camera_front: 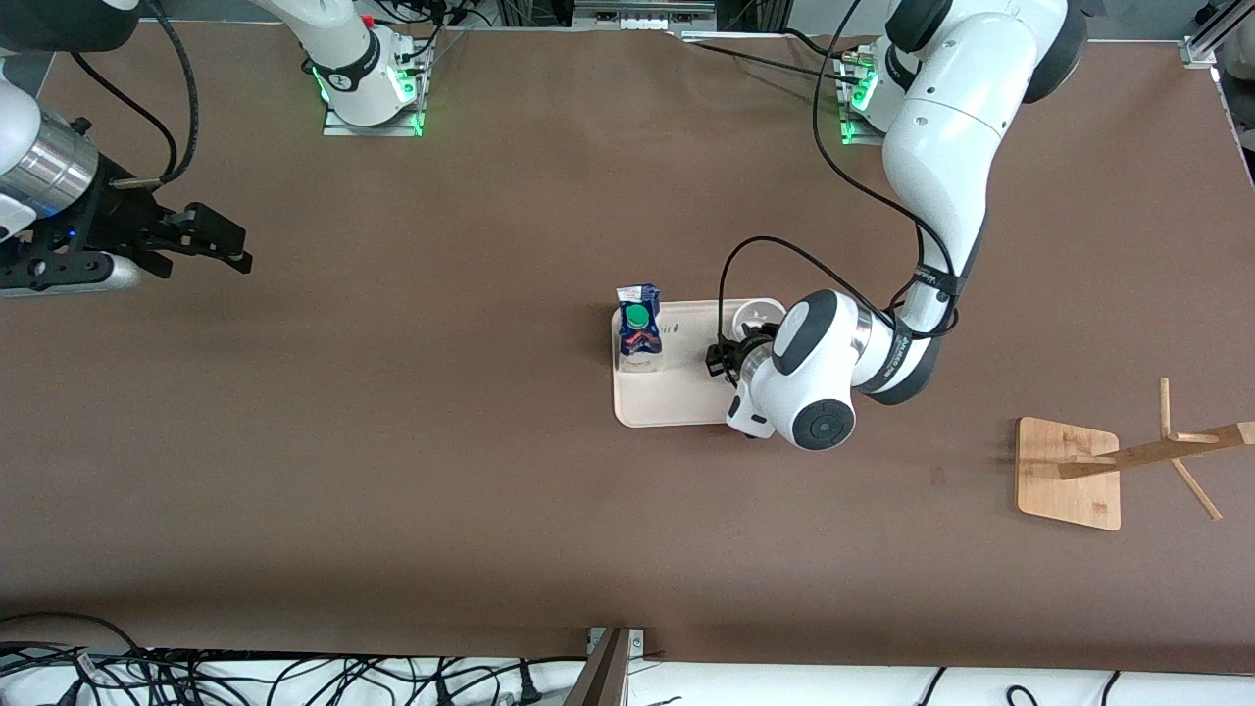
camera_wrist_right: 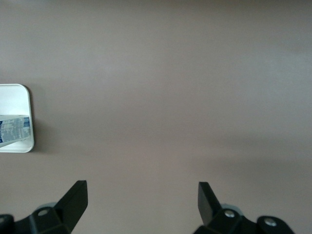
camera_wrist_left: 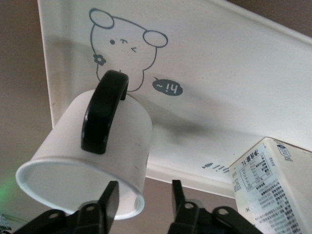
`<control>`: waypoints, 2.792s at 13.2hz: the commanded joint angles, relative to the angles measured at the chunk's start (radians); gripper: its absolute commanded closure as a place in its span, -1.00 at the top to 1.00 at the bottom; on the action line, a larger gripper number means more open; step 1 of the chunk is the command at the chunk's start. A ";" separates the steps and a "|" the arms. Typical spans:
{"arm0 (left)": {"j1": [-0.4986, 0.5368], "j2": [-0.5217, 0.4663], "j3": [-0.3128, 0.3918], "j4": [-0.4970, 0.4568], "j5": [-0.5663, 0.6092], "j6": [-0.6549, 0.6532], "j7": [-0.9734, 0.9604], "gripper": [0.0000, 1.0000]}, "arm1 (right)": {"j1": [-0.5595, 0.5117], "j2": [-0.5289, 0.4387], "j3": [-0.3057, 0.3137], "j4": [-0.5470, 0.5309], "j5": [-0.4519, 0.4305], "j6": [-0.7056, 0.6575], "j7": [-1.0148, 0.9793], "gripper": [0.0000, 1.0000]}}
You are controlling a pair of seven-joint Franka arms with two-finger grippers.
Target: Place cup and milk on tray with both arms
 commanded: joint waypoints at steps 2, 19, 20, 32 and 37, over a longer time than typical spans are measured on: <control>0.006 -0.076 0.005 0.028 0.009 -0.112 0.015 1.00 | -0.079 -0.015 0.048 0.003 -0.022 -0.030 -0.019 1.00; 0.319 -0.695 0.023 -0.193 0.351 0.002 0.840 1.00 | -0.232 -0.009 0.185 0.056 -0.100 -0.099 -0.047 1.00; 0.330 -0.779 0.023 -0.305 0.346 0.052 0.836 1.00 | -0.233 -0.009 0.184 0.056 -0.097 -0.097 -0.047 1.00; 0.341 -0.944 0.057 -0.500 0.337 0.102 0.705 1.00 | -0.233 -0.008 0.182 0.054 -0.118 -0.100 -0.047 1.00; 0.338 -0.943 0.048 -0.495 0.339 0.087 0.702 1.00 | -0.233 -0.008 0.184 0.048 -0.106 -0.102 -0.044 1.00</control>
